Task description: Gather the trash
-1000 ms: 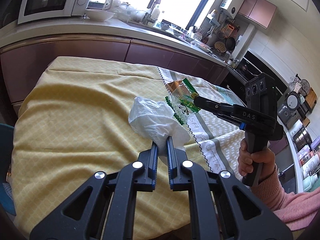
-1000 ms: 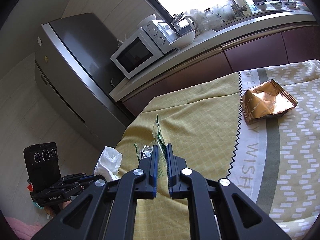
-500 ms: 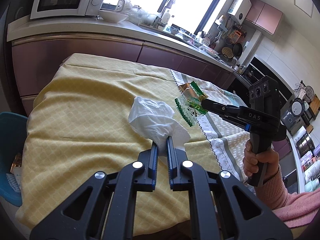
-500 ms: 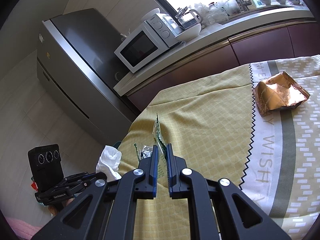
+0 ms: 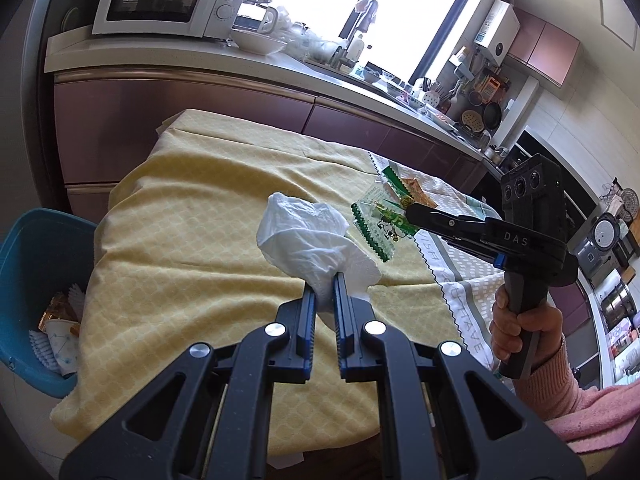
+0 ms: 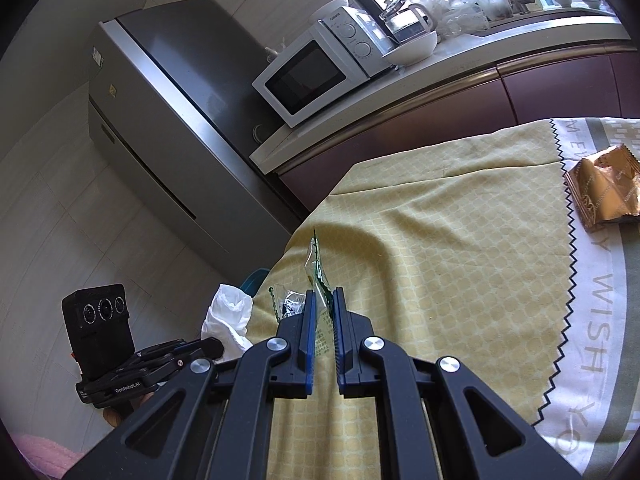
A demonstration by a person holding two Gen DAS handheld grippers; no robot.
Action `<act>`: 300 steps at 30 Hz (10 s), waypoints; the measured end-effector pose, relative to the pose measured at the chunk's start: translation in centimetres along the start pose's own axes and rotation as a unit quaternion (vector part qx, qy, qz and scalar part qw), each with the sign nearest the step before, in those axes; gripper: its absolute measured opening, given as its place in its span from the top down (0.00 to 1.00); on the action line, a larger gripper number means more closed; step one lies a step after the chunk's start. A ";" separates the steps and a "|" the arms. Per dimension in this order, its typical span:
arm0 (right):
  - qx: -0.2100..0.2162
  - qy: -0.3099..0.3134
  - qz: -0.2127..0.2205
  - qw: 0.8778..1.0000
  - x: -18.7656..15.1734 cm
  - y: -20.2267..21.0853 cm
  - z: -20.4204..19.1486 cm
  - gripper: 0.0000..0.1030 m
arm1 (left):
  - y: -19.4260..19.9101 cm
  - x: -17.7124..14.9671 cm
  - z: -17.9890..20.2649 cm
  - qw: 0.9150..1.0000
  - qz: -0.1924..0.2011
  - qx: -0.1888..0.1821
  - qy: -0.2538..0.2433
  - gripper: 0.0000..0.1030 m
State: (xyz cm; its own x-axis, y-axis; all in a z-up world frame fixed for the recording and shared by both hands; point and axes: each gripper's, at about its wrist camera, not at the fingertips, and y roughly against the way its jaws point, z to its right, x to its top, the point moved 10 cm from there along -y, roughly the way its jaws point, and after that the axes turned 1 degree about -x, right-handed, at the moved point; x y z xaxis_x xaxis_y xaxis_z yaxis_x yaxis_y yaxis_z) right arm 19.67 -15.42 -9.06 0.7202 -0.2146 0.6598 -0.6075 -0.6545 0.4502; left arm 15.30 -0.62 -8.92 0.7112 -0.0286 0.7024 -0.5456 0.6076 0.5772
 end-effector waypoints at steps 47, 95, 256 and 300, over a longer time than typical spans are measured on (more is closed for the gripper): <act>0.080 0.108 -0.123 0.983 -1.2 -16.8 -14.4 0.93 | 11.9 -0.3 -15.3 0.979 0.081 0.165 0.092 0.91; 0.027 0.142 -0.198 0.969 -5.0 -25.7 -16.1 0.93 | 7.9 -2.9 -23.6 0.960 0.038 0.232 0.151 0.91; 0.154 -0.032 -0.134 0.979 -1.2 -14.0 -10.4 0.98 | 9.1 -3.3 -13.9 0.967 0.073 0.233 0.069 0.36; 0.122 -0.027 -0.205 0.971 -4.7 -22.3 -14.7 0.98 | 8.8 -3.6 -21.2 0.949 0.067 0.278 0.130 0.39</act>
State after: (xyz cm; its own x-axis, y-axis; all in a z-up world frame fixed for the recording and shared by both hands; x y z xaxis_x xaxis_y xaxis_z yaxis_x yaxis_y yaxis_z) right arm 24.89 10.86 -13.41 0.9056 0.0663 0.4189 -0.1734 -0.8434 0.5085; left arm 17.35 21.66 -15.18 0.6654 0.2597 0.6998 -0.7367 0.0773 0.6718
